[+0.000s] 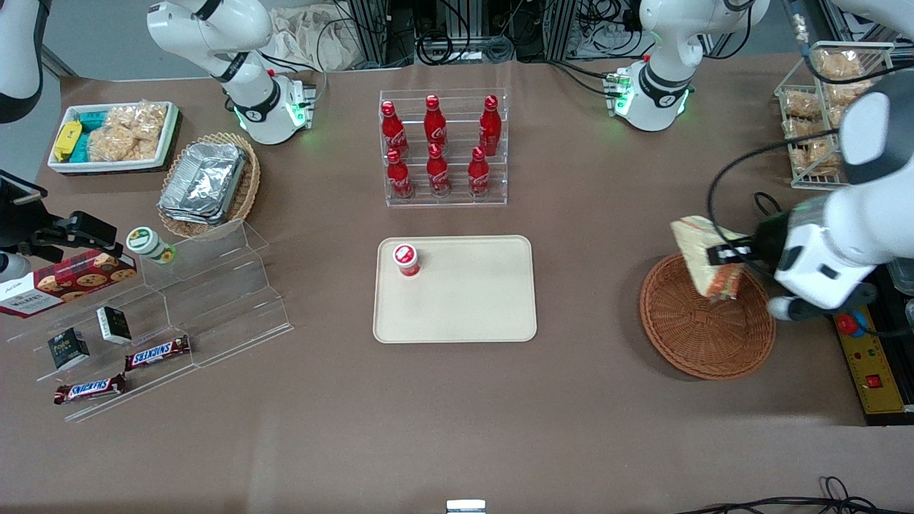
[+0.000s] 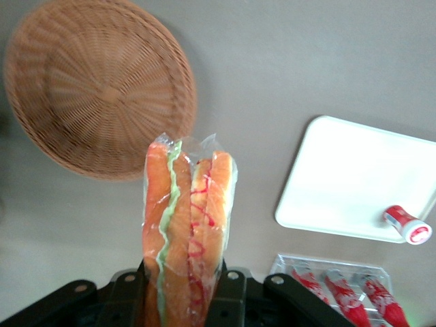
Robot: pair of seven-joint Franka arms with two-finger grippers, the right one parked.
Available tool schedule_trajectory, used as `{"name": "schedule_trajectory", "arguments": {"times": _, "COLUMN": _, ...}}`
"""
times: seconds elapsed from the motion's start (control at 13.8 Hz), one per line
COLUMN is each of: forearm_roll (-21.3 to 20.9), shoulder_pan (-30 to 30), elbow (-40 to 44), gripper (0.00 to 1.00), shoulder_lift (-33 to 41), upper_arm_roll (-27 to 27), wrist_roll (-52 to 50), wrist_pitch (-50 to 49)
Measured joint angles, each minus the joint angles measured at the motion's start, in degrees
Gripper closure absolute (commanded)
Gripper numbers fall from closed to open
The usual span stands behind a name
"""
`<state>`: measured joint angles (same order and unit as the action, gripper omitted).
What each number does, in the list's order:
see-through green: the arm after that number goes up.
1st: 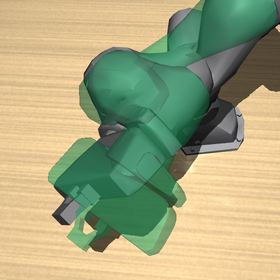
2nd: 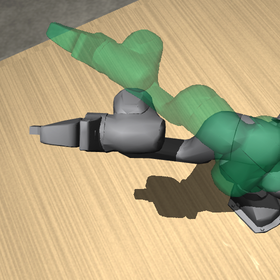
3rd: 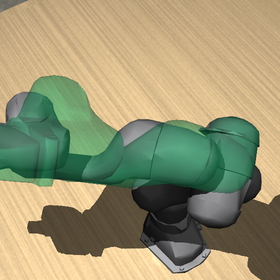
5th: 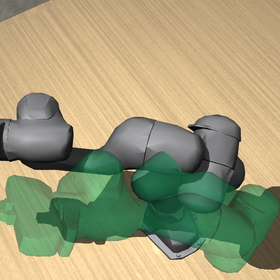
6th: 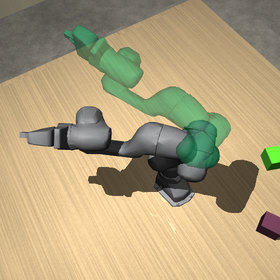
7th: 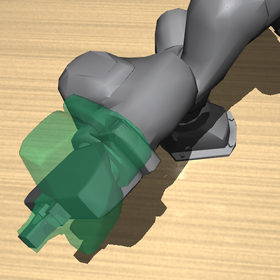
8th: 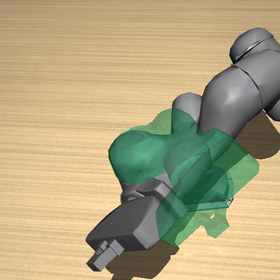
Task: Place sandwich from basket to tray
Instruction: 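Lift the sandwich up out of the basket with the left gripper, then carry the sandwich over the cream tray with the left gripper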
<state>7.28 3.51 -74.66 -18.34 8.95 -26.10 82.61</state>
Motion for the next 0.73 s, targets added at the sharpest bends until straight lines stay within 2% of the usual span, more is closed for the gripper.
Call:
{"name": "schedule_trajectory", "arguments": {"times": 0.29, "forearm_roll": 0.07, "shoulder_pan": 10.34, "elbow": 0.12, "gripper": 0.65, "shoulder_lift": -2.44, "upper_arm_roll": 0.08, "wrist_roll": -10.96, "wrist_pitch": 4.53}}
{"name": "schedule_trajectory", "arguments": {"times": 0.73, "forearm_roll": 0.04, "shoulder_pan": 20.58, "elbow": -1.21, "gripper": 0.65, "shoulder_lift": -15.33, "upper_arm_roll": -0.02, "wrist_roll": -16.75, "wrist_pitch": 21.85}}
